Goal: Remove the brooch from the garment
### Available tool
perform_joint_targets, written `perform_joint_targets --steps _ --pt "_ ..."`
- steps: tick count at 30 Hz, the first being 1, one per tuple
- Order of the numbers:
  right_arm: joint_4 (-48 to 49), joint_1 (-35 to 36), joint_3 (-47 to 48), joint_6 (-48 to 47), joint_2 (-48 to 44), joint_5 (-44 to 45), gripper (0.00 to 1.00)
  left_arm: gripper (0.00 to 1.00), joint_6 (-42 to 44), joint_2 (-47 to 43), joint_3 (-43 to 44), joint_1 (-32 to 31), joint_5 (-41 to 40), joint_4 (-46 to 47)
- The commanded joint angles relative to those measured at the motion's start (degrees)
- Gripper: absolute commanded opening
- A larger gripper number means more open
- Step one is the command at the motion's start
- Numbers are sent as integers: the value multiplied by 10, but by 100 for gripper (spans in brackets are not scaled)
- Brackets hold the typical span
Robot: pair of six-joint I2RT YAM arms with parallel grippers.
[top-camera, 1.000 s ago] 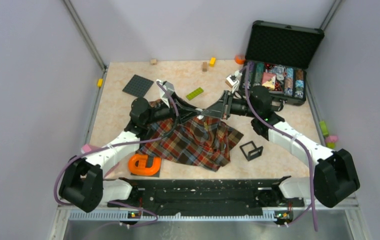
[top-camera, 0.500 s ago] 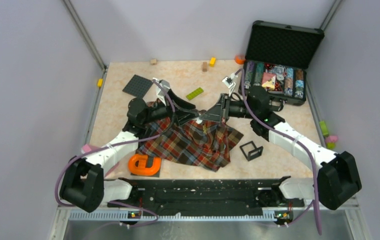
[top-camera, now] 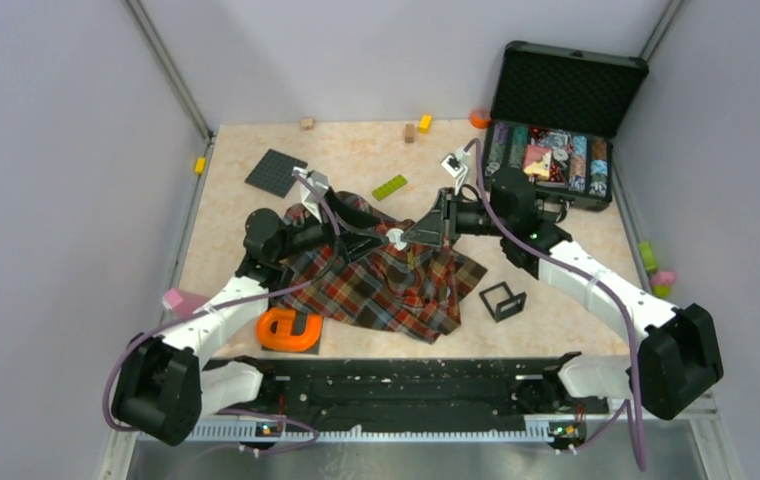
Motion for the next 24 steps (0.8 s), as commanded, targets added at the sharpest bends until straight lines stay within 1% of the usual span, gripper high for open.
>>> perform_joint_targets --steps 1,4,7,9,12,13,16,17,20,21,24 --pt "-9 -8 43 -23 -18 -2 0 70 55 -34 -23 2 0 -33" --pt "-26 -8 56 -35 -15 0 0 71 88 -39 -32 -4 2 -48" --pt "-35 -8 68 -38 -12 -2 0 72 148 -21 -18 -21 -5 -107" --pt "-50 -8 80 -46 -9 -5 0 72 170 -4 -11 -33 -12 -124" --pt "-115 -8 108 -78 4 -5 0 69 194 13 4 -45 -25 -153" --pt "-133 -8 115 -92 6 -3 0 65 206 17 13 -49 -33 -171" --pt "-190 -4 137 -153 12 15 0 46 237 32 40 -65 -50 -220" --pt "-216 1 149 -181 15 28 0 37 245 39 48 -69 -55 -235" --pt "-316 27 196 -261 31 85 0 3 257 52 68 -75 -69 -266" --pt "-354 34 213 -283 47 103 0 0 260 52 72 -76 -75 -272" --pt "-440 54 263 -325 80 162 0 0 273 44 79 -78 -113 -299"
